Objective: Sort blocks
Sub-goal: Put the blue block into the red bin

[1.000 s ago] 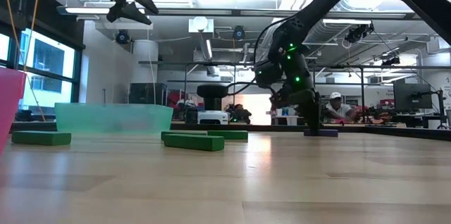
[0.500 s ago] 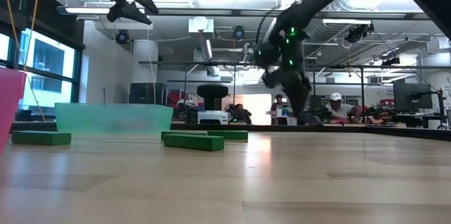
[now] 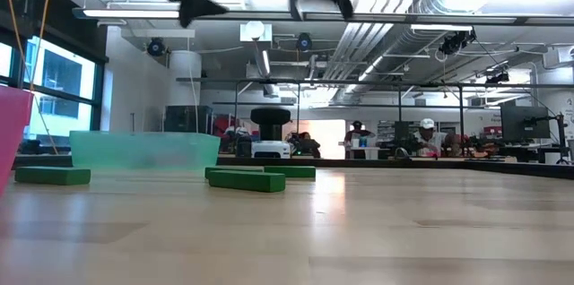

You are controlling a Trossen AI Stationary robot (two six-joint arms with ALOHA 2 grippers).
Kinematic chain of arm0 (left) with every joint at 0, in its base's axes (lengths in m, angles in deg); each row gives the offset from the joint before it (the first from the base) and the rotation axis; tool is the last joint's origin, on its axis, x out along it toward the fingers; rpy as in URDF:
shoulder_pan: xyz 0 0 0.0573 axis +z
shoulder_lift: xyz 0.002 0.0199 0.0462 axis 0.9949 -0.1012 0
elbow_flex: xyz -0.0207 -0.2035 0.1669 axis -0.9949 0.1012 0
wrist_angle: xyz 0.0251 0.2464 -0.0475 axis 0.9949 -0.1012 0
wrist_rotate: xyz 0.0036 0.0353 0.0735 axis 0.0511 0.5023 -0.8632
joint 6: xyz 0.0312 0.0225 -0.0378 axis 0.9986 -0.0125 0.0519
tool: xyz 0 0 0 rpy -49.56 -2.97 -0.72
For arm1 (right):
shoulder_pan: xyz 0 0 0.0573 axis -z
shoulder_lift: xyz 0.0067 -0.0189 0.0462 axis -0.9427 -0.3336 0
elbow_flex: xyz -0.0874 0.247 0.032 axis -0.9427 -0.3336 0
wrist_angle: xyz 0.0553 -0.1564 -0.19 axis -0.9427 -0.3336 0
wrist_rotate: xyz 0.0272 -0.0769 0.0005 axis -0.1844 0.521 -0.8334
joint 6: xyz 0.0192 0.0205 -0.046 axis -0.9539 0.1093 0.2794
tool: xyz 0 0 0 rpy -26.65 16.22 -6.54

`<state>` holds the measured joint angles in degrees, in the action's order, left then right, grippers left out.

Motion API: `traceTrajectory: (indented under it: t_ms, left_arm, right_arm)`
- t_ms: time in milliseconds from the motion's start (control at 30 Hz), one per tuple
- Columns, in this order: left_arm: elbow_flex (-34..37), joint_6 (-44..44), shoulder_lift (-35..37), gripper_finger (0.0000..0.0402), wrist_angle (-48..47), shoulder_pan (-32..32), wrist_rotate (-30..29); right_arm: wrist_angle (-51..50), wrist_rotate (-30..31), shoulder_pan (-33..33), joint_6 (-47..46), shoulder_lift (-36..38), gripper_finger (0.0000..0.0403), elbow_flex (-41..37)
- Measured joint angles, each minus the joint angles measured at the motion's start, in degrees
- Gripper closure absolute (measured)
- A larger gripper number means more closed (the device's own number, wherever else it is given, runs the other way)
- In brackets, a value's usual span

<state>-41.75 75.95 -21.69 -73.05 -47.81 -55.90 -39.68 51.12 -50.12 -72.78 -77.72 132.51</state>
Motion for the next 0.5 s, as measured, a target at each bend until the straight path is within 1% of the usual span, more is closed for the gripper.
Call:
traceTrajectory:
  t_ms: [133,233,300,367,433,500]
  left_arm:
    - [4.7,-1.9,-3.3,0.0203,18.4,-4.5,0.7]
    - [5.7,-1.8,-6.6,0.0202,30.4,-7.6,2.4]
    - [5.8,-1.7,-9.0,0.0199,37.0,-9.5,4.4]
    - [5.8,-3.1,-11.3,0.0193,42.6,-11.1,6.2]
    - [5.8,-5.5,-13.1,0.0185,46.6,-12.2,8.0]
    - [5.7,-7.6,-14.4,0.0177,48.2,-12.9,9.7]
  right_arm:
    - [16.1,10.4,-9.8,-1.6,1.8,0.0351,-1.8]
    - [21.5,16.8,-14.9,-0.2,0.7,0.0351,-0.8]
    - [22.7,19.6,-17.1,0.3,-0.1,0.0351,-0.1]
    - [22.7,21.0,-18.5,0.3,-0.7,0.0351,0.5]
    - [22.3,23.3,-19.3,0.4,-0.8,0.0351,0.5]
    - [22.2,25.1,-19.7,0.4,-0.8,0.0351,0.5]
